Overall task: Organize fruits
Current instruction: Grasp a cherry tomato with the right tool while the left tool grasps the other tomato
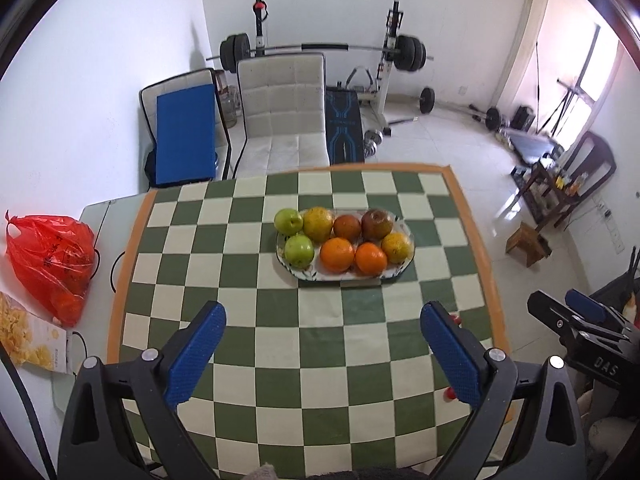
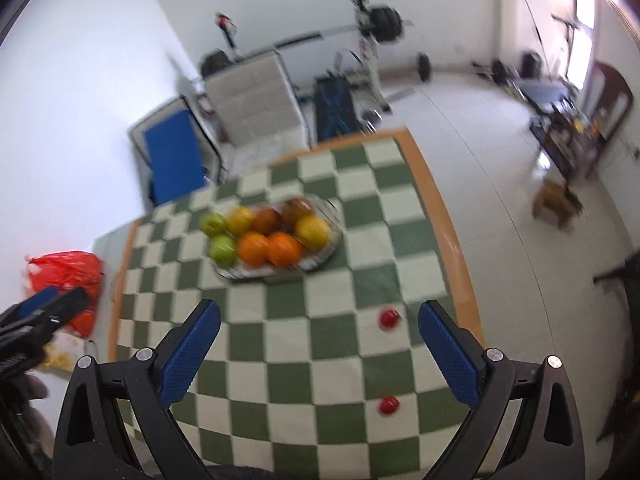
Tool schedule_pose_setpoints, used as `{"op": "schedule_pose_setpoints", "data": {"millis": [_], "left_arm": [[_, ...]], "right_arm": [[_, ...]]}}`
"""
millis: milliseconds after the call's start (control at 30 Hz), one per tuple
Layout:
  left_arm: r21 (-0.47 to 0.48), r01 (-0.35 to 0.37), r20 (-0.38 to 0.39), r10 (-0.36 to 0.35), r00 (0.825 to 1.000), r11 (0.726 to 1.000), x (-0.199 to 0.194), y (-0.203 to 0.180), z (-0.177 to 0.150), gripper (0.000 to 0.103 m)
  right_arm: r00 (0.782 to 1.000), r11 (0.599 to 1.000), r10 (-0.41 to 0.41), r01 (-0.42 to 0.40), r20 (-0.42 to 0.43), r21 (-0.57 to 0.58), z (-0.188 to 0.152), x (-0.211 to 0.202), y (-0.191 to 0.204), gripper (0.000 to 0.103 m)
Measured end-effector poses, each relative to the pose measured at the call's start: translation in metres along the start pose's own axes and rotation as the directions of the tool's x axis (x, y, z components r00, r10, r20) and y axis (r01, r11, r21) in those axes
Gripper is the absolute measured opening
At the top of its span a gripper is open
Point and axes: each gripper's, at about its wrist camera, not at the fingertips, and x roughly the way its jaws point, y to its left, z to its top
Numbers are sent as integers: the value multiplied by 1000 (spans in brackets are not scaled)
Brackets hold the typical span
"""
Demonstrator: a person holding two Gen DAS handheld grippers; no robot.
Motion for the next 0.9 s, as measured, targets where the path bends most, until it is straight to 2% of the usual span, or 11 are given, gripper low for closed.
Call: {"op": "schedule_pose_setpoints", "data": {"millis": [133,200,300,467,567,600,733,833,900], "left_arm": [[52,-29,-88,33,996,998,49,-19,-11,100],[94,-40,-145,54,988,995,78,-33,-18,100],[162,-46,-241,84,967,986,122,-55,-32,100],[276,-27,-356,128,926,961,177,-90,-56,100],[313,-3,-402,135,906,950,196,-106,-61,100],[322,9,-412,132,902,947,201,-113,-61,100],[342,69,-444,97,891,937,221,-138,-57,98],[350,124,-475,62,878,929,239,-164,-51,85],[343,168,-504,30,863,924,253,-182,-48,71]], "right_arm": [[986,995,-71,81,-149,63,-34,67,-52,97],[962,991,-88,111,-260,76,-59,108,-73,74],[927,985,-46,105,-373,140,-99,155,-99,60],[892,982,6,81,-451,172,-141,194,-105,49],[878,981,15,81,-479,179,-155,209,-105,37],[881,982,5,85,-472,170,-157,210,-104,32],[906,982,-12,91,-424,168,-158,206,-104,31],[924,974,-20,105,-383,202,-155,197,-117,31],[928,966,-27,119,-372,228,-152,195,-127,31]]}}
